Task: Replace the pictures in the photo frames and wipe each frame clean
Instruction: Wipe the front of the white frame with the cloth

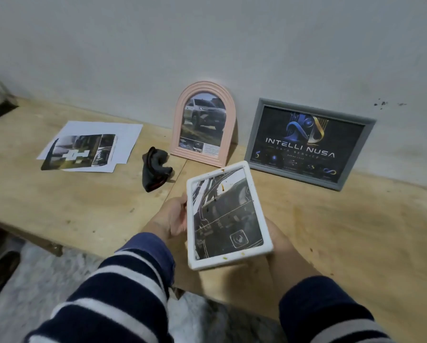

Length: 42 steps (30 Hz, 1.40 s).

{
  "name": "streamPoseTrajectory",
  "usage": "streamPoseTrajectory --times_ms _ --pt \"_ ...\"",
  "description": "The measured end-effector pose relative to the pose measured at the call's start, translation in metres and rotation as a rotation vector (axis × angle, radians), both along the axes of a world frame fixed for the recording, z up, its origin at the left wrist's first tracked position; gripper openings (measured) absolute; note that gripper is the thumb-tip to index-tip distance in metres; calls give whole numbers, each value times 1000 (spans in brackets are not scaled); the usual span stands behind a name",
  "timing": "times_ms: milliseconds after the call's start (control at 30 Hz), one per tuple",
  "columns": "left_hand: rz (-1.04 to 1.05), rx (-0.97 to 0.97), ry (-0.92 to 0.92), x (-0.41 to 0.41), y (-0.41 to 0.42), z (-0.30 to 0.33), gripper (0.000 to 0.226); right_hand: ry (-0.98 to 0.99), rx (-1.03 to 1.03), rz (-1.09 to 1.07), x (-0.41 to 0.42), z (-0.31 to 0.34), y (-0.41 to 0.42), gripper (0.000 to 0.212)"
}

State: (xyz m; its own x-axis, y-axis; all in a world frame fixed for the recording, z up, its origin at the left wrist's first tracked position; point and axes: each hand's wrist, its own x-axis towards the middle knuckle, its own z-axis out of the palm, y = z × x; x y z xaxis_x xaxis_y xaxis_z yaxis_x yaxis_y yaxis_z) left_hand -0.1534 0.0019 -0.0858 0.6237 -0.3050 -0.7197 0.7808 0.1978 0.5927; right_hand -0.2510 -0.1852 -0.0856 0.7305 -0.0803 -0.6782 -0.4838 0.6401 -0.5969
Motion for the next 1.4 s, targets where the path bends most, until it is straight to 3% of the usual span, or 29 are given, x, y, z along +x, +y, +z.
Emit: streamPoseTrajectory --times_ms 100,233,333,433,633,767,900,1033,1100,1200,1400 --pt "45 72 -22 7 23 3 43 132 -61 104 24 -12 12 21" --pt "68 232 -85 17 54 13 43 92 -167 380 55 -15 34 8" --pt "109 283 -109 25 84 22 41 93 -108 428 72 -22 57 21" --pt "171 327 -149 33 116 28 40 77 -138 324 91 -27 75 29" --pt "304 418 -181 46 174 35 32 -42 -657 362 144 -22 129 33" --pt "334 432 -181 57 200 21 28 -229 -1151 373 192 -19 163 28" --pt "334 440 -178 62 217 8 21 -268 -1523 409 236 -13 177 20" --pt "312 452 -120 67 231 -1 22 -246 -1553 814 264 -25 191 58" --pt "313 454 -124 70 238 -4 22 -195 -1622 947 268 -36 196 66" --pt "303 437 -142 74 238 -5 23 -212 -1670 847 262 -45 202 53" --pt "266 456 -153 75 223 -3 26 -271 -1565 603 242 -29 179 28"
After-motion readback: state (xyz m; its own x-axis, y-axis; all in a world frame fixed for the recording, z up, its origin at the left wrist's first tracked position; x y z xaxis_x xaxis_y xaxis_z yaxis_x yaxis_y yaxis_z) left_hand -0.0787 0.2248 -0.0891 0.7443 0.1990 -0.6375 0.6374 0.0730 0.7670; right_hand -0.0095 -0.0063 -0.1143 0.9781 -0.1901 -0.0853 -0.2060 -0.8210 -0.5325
